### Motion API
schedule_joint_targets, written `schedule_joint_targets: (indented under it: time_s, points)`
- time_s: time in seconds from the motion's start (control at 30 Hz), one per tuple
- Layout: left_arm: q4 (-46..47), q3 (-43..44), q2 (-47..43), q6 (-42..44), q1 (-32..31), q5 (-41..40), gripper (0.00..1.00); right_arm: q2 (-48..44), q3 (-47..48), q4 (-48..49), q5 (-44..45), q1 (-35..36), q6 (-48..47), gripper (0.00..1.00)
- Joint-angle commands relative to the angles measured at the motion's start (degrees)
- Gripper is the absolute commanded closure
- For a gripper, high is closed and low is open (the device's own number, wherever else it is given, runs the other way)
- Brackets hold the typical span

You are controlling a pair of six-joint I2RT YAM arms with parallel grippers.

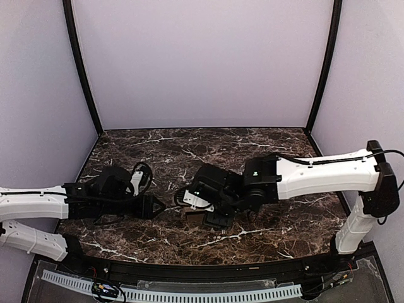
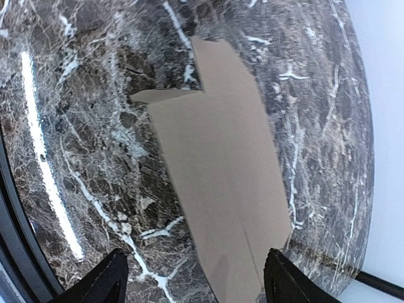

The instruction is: Fold the paper box

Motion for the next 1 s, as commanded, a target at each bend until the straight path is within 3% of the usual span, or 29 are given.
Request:
schedule_joint_targets:
  time_s: [0.0,0.23,0.47,0.7,0.97]
  points:
    - [0.54,3.64,3.79,3.6,1.46,-0.11,0.4,-7.16,-3.75,-0.89,5.54,-0.65,4.0,0.24]
    - [-4.48,8.27,8.1,8.9,2.16,-3.33,0.39,-18.38,-11.91,0.77,6.45,-7.01,13.58,0.19]
    - [-9.34,10.72,13.3,14.58,2.17,-2.34,0.36,-28.36,-26.52,8.76,-2.74,-16.97,22.49,0.16]
    - [-10.17,12.73,18.72,18.87,2.2,0.08,0.36,-28.56,-36.26,16.56,-9.84,-22.09,24.22,0.17]
    - [-9.01,14.72,21.53,22.18,2.24,0.38,0.34,-25.99,-39.8,24.97,-17.2,-25.69,21.03,0.21]
